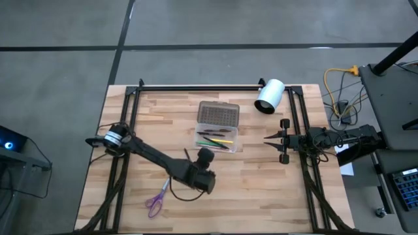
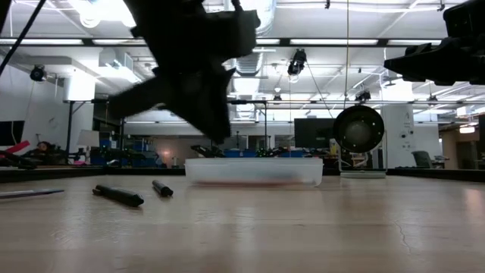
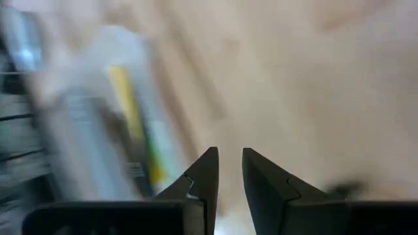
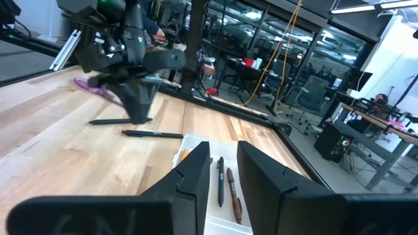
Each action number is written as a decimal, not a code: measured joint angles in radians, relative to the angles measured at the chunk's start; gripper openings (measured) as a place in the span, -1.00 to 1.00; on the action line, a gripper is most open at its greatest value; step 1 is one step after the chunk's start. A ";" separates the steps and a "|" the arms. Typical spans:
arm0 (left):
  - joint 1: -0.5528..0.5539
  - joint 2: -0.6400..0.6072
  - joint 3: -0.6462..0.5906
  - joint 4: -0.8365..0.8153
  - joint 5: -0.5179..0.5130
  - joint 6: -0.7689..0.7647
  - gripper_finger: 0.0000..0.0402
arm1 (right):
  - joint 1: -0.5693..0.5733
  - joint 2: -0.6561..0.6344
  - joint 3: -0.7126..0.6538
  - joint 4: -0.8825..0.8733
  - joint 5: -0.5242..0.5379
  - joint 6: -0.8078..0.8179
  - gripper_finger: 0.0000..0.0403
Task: Pick & place school supplies into a supply box
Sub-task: Put the black pen into the black supply box
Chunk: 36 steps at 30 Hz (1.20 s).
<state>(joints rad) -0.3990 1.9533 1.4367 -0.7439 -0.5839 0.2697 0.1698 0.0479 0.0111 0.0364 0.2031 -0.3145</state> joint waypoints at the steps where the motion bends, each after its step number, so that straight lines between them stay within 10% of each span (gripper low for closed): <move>1: -0.005 -0.004 0.001 -0.017 0.048 -0.018 -0.73 | 0.000 0.000 0.000 0.000 0.000 0.000 -0.66; 22: -0.090 -0.047 -0.030 -0.210 0.404 -0.143 -0.73 | 0.000 0.000 0.000 0.000 0.000 0.000 -0.64; 36: -0.086 -0.064 -0.121 -0.134 0.421 0.047 -0.73 | 0.000 0.000 0.000 0.000 0.000 0.000 -0.61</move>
<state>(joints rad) -0.4852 1.8896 1.3153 -0.8781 -0.1627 0.3170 0.1699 0.0483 0.0109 0.0360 0.2028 -0.3145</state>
